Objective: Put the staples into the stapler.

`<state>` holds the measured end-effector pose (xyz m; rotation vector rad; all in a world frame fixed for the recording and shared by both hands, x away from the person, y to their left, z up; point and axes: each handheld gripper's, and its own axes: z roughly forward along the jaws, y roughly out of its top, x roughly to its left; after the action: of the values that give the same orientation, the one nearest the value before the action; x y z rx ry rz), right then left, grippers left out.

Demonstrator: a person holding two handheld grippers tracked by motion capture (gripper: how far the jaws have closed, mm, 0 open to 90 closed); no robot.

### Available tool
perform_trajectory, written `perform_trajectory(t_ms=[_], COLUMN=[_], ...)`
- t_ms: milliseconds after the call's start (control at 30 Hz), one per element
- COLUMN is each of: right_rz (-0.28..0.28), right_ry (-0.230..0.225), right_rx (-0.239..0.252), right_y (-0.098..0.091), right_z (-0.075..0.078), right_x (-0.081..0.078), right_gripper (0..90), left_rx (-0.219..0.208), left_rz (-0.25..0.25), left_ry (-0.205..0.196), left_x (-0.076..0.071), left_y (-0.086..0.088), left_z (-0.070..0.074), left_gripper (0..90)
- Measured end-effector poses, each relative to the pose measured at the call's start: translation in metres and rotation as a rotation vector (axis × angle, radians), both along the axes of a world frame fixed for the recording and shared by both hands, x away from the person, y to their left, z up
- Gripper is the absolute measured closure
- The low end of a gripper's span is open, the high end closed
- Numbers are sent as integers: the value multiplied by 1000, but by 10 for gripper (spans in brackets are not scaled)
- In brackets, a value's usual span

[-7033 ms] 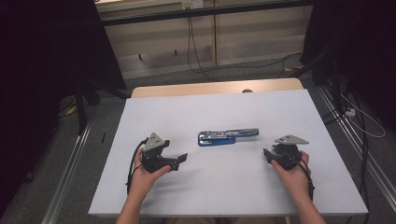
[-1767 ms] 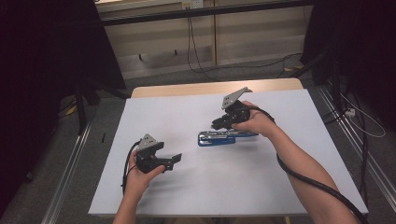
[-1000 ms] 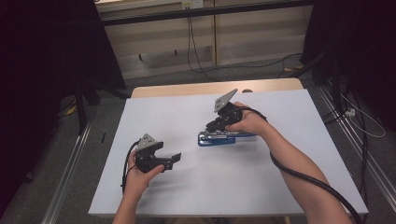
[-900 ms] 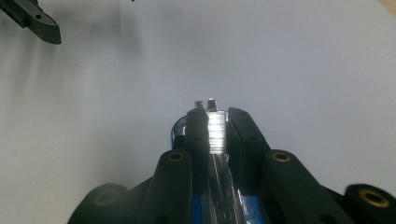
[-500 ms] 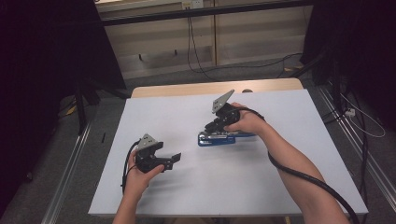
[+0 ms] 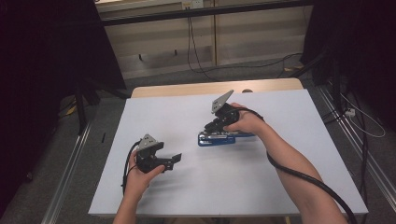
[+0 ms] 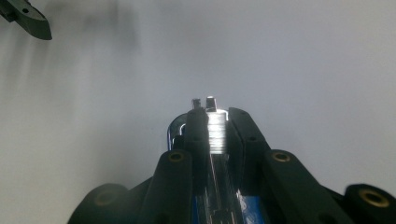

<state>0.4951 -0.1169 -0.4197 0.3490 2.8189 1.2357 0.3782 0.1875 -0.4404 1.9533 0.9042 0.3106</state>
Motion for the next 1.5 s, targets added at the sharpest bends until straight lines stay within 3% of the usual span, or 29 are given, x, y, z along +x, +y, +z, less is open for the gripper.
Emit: perform_trajectory(t_ms=[1000, 1500], right_rz=[79, 98], right_ry=[-12, -11], right_rx=[-30, -21], right_y=[8, 9], right_z=[-3, -8], right_x=[4, 7], right_gripper=[792, 792], left_rx=[12, 23], left_rz=[1, 3], left_ry=[5, 8], left_x=[1, 1], left_y=[0, 0], left_z=[-2, -3], left_gripper=[87, 87])
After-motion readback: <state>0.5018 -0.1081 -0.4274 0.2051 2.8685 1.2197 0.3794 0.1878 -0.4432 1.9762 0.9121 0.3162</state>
